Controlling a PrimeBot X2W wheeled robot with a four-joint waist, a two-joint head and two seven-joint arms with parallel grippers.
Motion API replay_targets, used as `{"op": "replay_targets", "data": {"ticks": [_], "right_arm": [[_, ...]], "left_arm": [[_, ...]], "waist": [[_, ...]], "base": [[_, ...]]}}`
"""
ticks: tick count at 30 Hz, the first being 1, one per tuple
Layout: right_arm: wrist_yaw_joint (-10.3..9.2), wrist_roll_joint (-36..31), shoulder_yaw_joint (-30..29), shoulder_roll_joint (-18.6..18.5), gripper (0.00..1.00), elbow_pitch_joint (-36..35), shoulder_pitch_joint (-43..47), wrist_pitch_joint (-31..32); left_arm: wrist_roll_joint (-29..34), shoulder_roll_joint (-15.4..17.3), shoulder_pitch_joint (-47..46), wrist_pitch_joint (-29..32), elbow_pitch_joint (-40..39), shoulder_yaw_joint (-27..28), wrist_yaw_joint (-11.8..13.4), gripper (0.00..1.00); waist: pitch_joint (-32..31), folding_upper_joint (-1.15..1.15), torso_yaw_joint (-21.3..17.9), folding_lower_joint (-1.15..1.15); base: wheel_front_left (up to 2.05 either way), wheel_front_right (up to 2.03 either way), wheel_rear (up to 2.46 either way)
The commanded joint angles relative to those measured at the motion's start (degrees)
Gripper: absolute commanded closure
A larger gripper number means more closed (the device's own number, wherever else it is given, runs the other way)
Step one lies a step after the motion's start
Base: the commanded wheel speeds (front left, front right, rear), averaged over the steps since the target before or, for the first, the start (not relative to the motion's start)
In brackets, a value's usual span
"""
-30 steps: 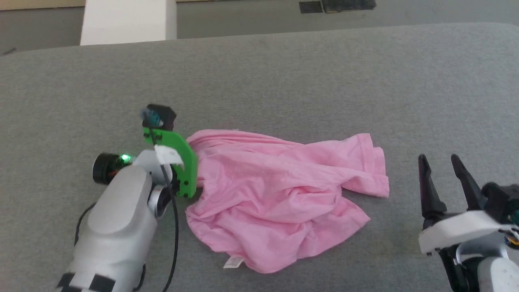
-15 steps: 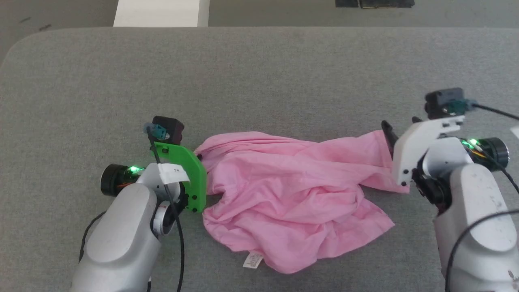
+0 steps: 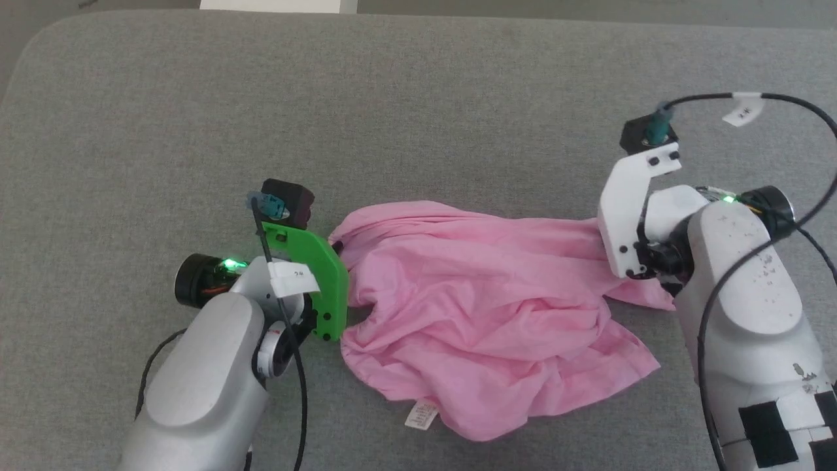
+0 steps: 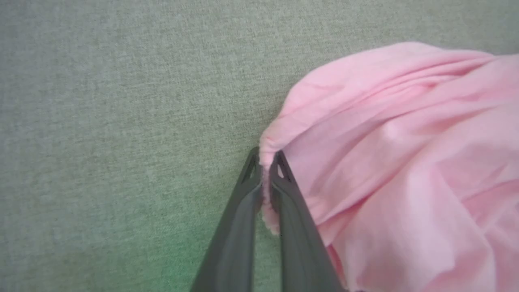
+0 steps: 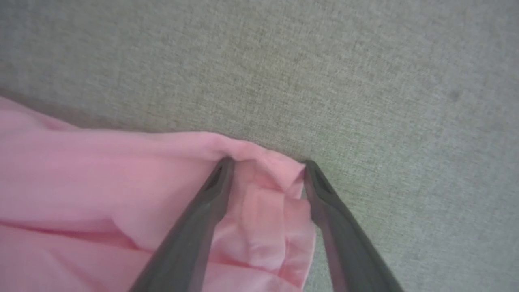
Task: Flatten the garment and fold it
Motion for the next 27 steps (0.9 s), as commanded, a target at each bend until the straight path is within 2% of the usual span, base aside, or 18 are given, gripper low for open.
{"op": "replay_targets", "data": {"ticks": [1, 4, 8, 18, 22, 27], "right_arm": [[-0.06, 0.64, 1.20, 0.47, 1.00, 1.70, 1.61, 2.00], [-0.06, 1.25, 2.43, -0.14, 1.00, 0.20, 0.94, 1.77], [-0.06, 2.90, 2.27, -0.45, 1.00, -2.72, 1.24, -4.58], [-0.06, 5.66, -0.63, -1.46, 1.00, -13.24, 6.83, -29.08], [-0.06, 6.26, -1.01, -1.86, 1.00, -17.15, 7.41, -33.22], [-0.06, 6.79, -0.85, -2.65, 1.00, -19.79, 4.12, -34.50]], "left_arm": [[-0.42, 0.40, 0.91, 0.62, 0.24, -0.29, -0.05, 1.00], [-0.62, 0.52, 0.98, 0.72, 0.05, -0.35, -0.04, 1.00], [-0.71, 0.82, 0.69, -0.99, -0.30, -0.02, -0.39, 1.00], [-3.57, 1.39, -0.71, -12.59, -3.51, 6.18, -0.95, 1.00], [-6.63, 1.72, -2.06, -14.41, -5.63, 9.28, -1.91, 1.00], [-9.10, 2.41, -6.09, -13.69, -7.73, 11.96, -2.04, 1.00]], "waist": [[0.08, 0.00, 0.03, 0.00], [0.06, 0.00, 0.04, 0.00], [-0.74, 0.00, -0.03, 0.00], [-5.69, 0.00, -0.68, 0.00], [-6.67, 0.00, -1.40, 0.00], [-5.87, 0.00, -2.11, 0.00]], "base": [[0.00, 0.00, 0.00], [0.00, 0.00, 0.00], [0.00, 0.00, 0.00], [0.00, 0.00, 0.00], [0.00, 0.00, 0.00], [0.00, 0.00, 0.00]]}}
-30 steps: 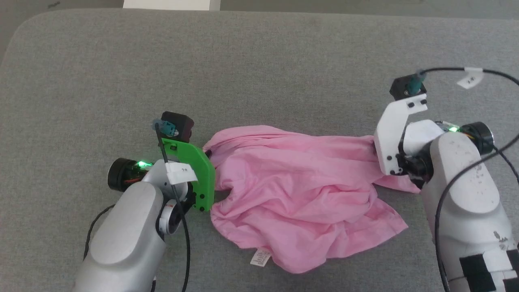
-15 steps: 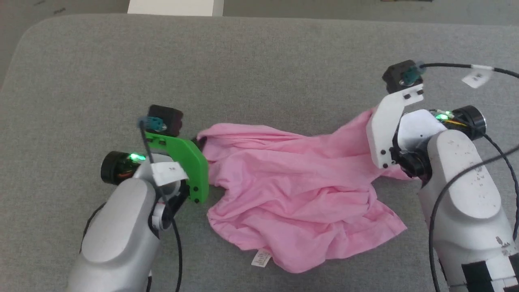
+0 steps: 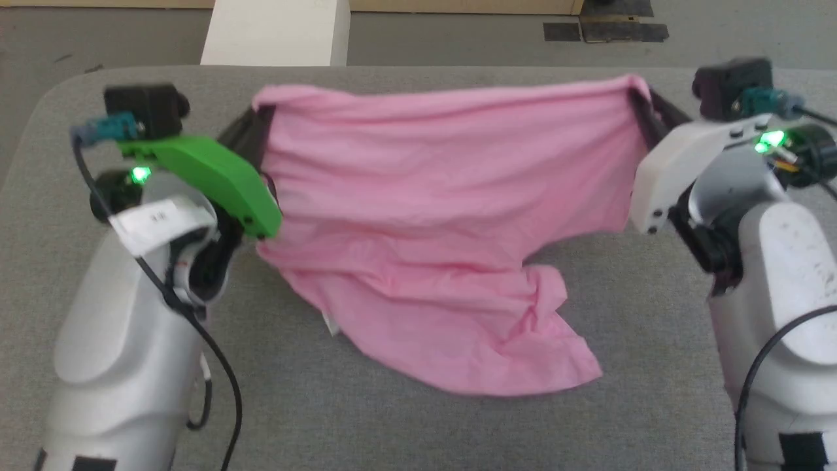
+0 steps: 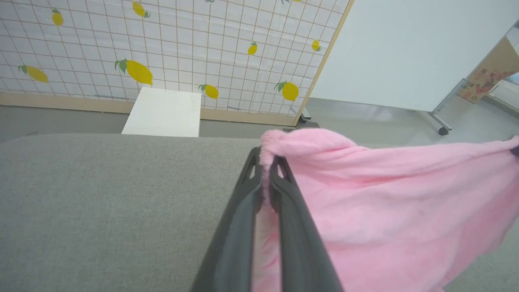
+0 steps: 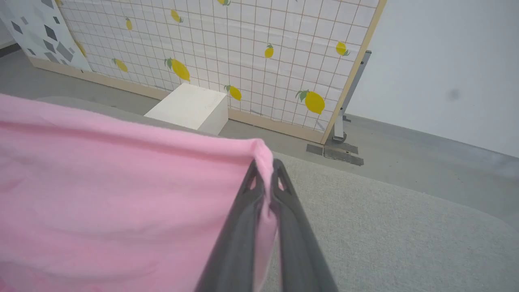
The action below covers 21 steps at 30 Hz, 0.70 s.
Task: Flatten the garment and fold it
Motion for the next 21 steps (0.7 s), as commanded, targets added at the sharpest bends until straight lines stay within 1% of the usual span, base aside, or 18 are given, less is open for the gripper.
{"op": "replay_targets", "data": {"ticks": [1, 5, 10, 15, 18, 21], "right_arm": [[-0.09, 0.40, 0.24, -0.65, 1.00, -0.27, -2.49, 0.01], [-0.09, 0.23, 1.81, -2.00, 1.00, 1.16, -9.66, 0.50], [-0.09, -1.07, 2.37, -2.80, 1.00, 5.22, -20.86, -1.78], [-0.09, -5.47, 1.18, -2.66, 1.00, 9.50, -32.37, -7.97], [-0.09, -8.04, 0.21, -2.25, 1.00, 11.34, -37.71, -11.95], [-0.09, -10.18, -0.95, -1.79, 1.00, 13.13, -41.78, -15.40]], "left_arm": [[-1.00, 0.63, -2.59, 0.22, -0.42, 0.96, -0.24, 1.00], [-3.66, -0.40, -9.55, 0.93, 0.49, 3.36, 0.32, 1.00], [-5.03, -1.67, -19.98, -0.56, 3.51, 6.19, 1.76, 1.00], [-4.19, -2.29, -31.36, -6.34, 7.94, 8.94, 2.91, 1.00], [-3.47, -2.53, -36.28, -10.82, 9.93, 10.12, 2.81, 1.00], [-2.93, -2.31, -39.80, -14.95, 12.04, 10.81, 1.66, 1.00]], "waist": [[1.03, 0.00, -0.30, 0.00], [3.89, 0.00, -0.39, 0.00], [8.13, 0.00, -0.49, 0.00], [12.71, 0.00, -0.50, 0.00], [14.39, 0.00, -0.57, 0.00], [15.67, 0.00, -0.70, 0.00]], "base": [[0.00, 0.00, 0.00], [0.00, 0.00, 0.00], [0.00, 0.00, 0.00], [0.00, 0.00, 0.00], [0.00, 0.00, 0.00], [0.00, 0.00, 0.00]]}}
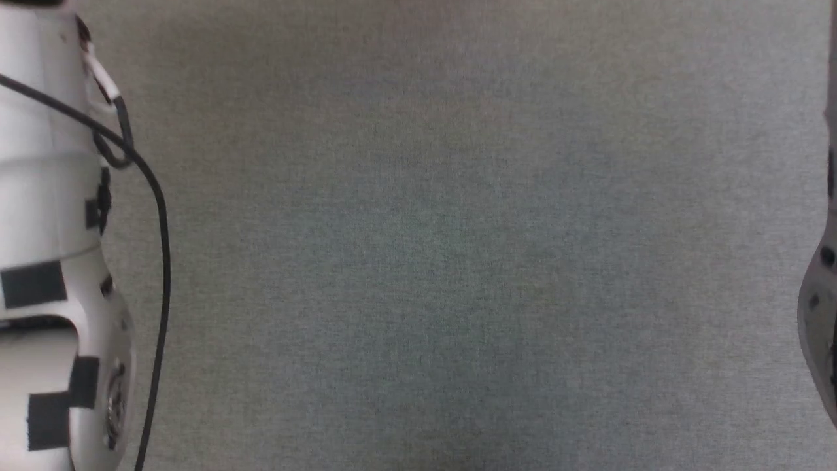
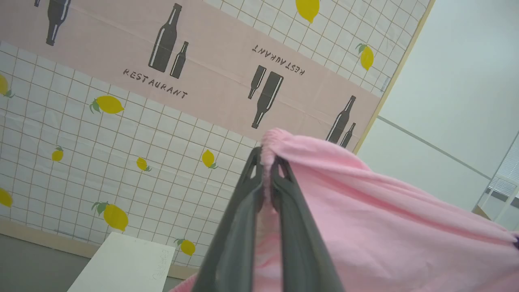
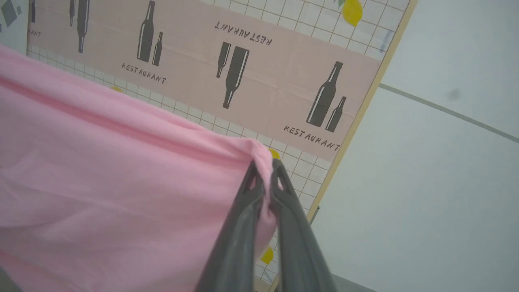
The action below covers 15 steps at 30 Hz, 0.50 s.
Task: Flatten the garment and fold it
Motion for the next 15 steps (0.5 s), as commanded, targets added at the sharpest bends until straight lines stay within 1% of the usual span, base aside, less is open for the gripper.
{"op": "replay_targets", "data": {"ticks": [1, 4, 8, 12, 15], "right_arm": [[-0.13, -0.89, -0.83, -0.35, 1.00, 0.97, -0.99, -1.06], [-0.13, -1.95, -1.39, -0.15, 1.00, 2.94, -1.72, -3.71], [-0.13, -1.46, -1.07, -0.08, 1.00, 5.88, 1.01, -5.82], [-0.13, 1.77, 1.33, -0.32, 1.00, 7.99, 7.46, -6.33], [-0.13, 5.69, 5.26, -1.33, 1.00, 7.39, 15.37, -5.18]], "left_arm": [[0.51, 0.74, -1.07, -1.51, 1.03, 0.73, -0.32, 1.00], [0.39, 0.95, -0.96, -3.73, 3.62, 0.95, -1.66, 1.00], [0.82, 1.32, 2.66, -4.35, 6.67, -0.60, -3.83, 1.00], [1.60, 1.61, 9.43, -2.93, 8.62, -4.20, -5.88, 1.00], [2.85, 2.88, 16.73, -1.17, 8.08, -7.98, -6.93, 1.00]], "waist": [[2.24, 0.00, -0.22, -0.01], [2.69, 0.00, -0.32, -0.01], [2.60, 0.00, -0.26, -0.01], [0.82, 0.00, 0.20, -0.01], [-1.77, 0.00, 0.34, -0.01]], "base": [[0.00, 0.00, 0.00], [0.00, 0.00, 0.00], [0.00, 0.00, 0.00], [0.00, 0.00, 0.00], [0.00, 0.00, 0.00]]}}
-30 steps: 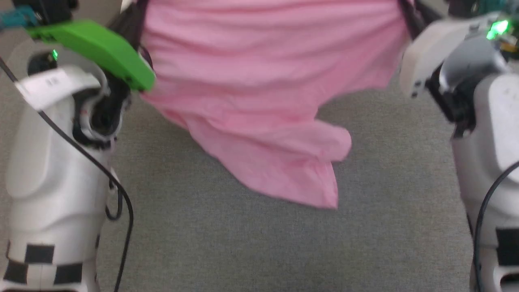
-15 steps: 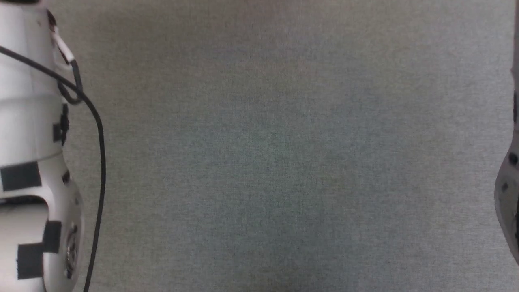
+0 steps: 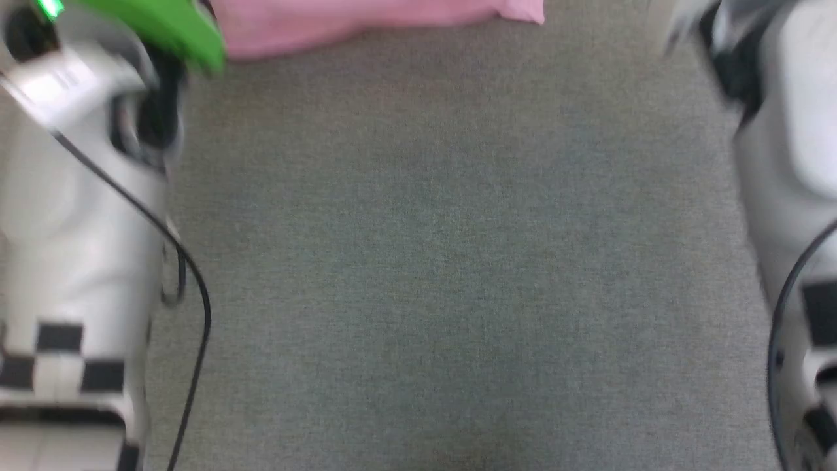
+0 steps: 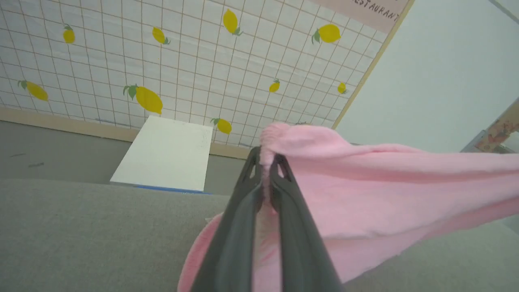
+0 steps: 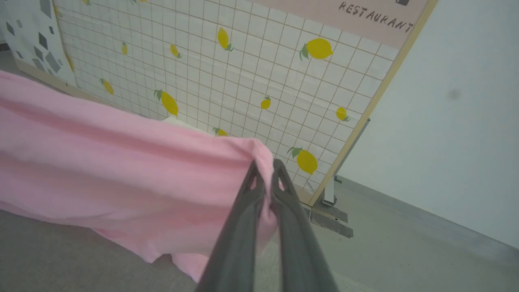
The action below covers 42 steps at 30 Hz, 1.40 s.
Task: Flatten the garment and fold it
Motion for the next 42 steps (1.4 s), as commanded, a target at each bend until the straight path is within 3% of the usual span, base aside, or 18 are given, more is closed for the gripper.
{"op": "replay_targets", "data": {"ticks": [1, 8, 12, 24, 30, 35, 42], "right_arm": [[-0.12, 1.66, 1.40, -0.92, 1.00, -0.85, 4.53, 0.55], [-0.12, 12.03, 2.76, -2.80, 1.00, -12.67, 30.82, 7.64], [-0.12, 15.25, 1.78, -3.56, 1.00, -20.67, 44.97, 13.00], [-0.12, 13.68, -4.37, -2.21, 1.00, -40.44, 73.18, 28.60], [-0.12, 13.10, -7.54, -0.59, 1.00, -46.44, 79.76, 34.10], [-0.12, 11.28, -8.40, -0.38, 1.00, -50.77, 78.73, 29.88], [-0.12, 8.64, -7.08, -2.28, 1.00, -51.35, 71.20, 26.42]], "left_arm": [[0.75, 1.16, 4.07, 0.66, -0.80, -1.12, -0.47, 1.00], [-4.07, 0.94, 26.72, 4.99, -9.28, -3.58, -0.73, 1.00], [-7.70, 0.85, 38.71, 8.53, -14.45, -3.82, 0.56, 1.00], [-9.29, 4.02, 62.06, 16.52, -26.40, -6.60, 7.18, 1.00], [-8.36, 5.09, 68.31, 18.32, -32.26, -8.24, 9.55, 1.00], [-5.78, 4.08, 68.30, 14.59, -35.97, -9.20, 9.45, 1.00], [-1.87, 0.76, 62.09, 8.04, -35.71, -10.12, 8.70, 1.00]], "waist": [[-3.06, 0.00, 0.38, -0.01], [-9.70, 0.00, 0.78, -0.01], [-12.44, 0.00, 0.79, -0.01], [-17.65, 0.00, 1.56, -0.01], [-18.38, 0.00, 2.38, -0.01], [-18.69, 0.00, 3.28, -0.01], [-18.84, 0.00, 4.52, -0.01]], "base": [[0.00, 0.00, 0.00], [0.00, 0.00, 0.00], [0.00, 0.00, 0.00], [0.00, 0.00, 0.00], [0.00, 0.00, 0.00], [0.00, 0.00, 0.00], [0.00, 0.00, 0.00]]}}
